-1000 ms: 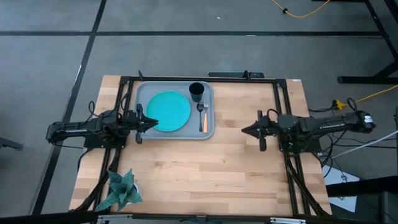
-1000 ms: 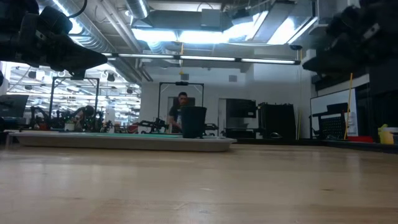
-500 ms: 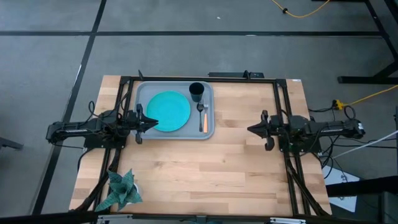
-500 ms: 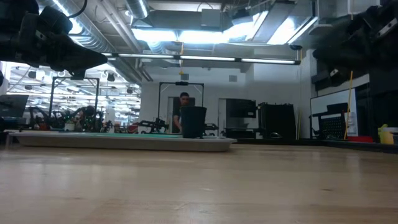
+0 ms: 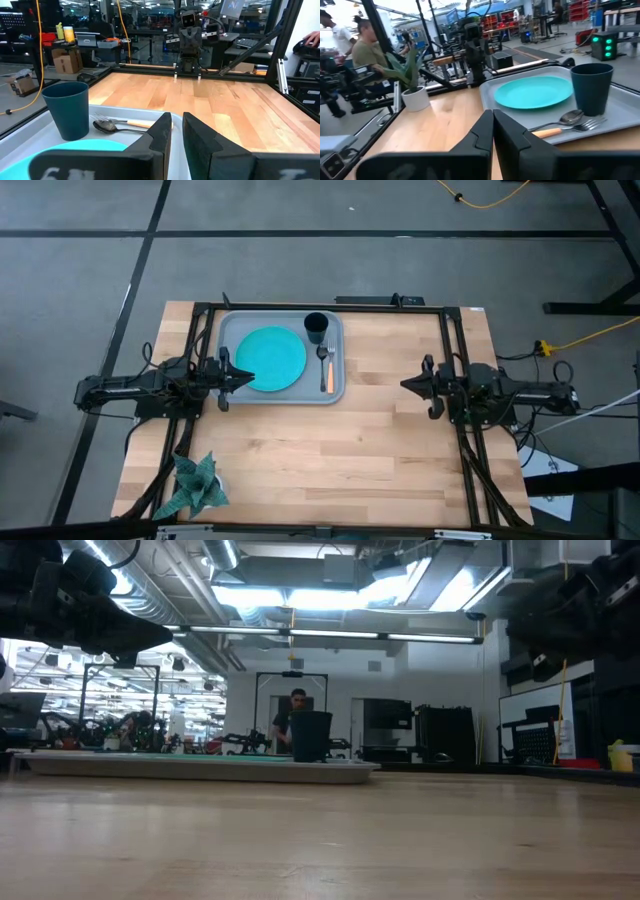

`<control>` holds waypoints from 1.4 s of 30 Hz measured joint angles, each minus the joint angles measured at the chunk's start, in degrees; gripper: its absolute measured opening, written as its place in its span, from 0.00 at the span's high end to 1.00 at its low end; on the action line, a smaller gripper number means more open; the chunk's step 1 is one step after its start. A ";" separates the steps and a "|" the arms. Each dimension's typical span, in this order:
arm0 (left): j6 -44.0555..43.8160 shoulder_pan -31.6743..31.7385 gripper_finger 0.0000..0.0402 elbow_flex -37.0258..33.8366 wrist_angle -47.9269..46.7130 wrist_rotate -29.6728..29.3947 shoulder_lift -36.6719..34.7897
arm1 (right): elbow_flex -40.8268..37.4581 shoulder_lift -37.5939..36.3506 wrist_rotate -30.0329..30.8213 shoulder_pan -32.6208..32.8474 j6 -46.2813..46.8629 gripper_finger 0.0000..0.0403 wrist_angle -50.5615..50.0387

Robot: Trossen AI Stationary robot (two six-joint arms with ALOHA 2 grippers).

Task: Pick and place plate/cup/fork/spoon on tray
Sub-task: Return to Home Position

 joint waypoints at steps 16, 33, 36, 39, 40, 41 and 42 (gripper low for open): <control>0.00 0.00 0.90 -0.01 0.00 0.00 0.00 | 0.00 3.73 -0.18 3.81 0.09 0.96 0.07; 0.00 0.00 0.90 -0.01 0.00 -0.01 0.00 | 0.00 3.72 -0.64 3.81 0.04 0.96 0.35; 0.00 0.00 0.90 0.00 0.00 -0.01 0.01 | 0.00 3.71 -0.63 3.81 0.04 0.96 0.33; 0.00 0.00 0.90 -0.01 0.00 -0.02 0.00 | 0.00 2.92 -0.63 3.81 0.02 0.96 0.33; 0.00 0.00 0.90 -0.01 0.00 0.00 0.00 | 0.02 2.68 -0.63 3.81 0.02 0.96 0.37; 0.00 0.00 0.90 -0.01 0.00 -0.02 0.01 | 0.02 2.34 -0.63 3.81 0.02 0.96 0.26; 0.00 0.00 0.90 -0.01 0.00 0.00 0.01 | 0.02 2.05 -0.63 3.81 0.02 0.96 0.23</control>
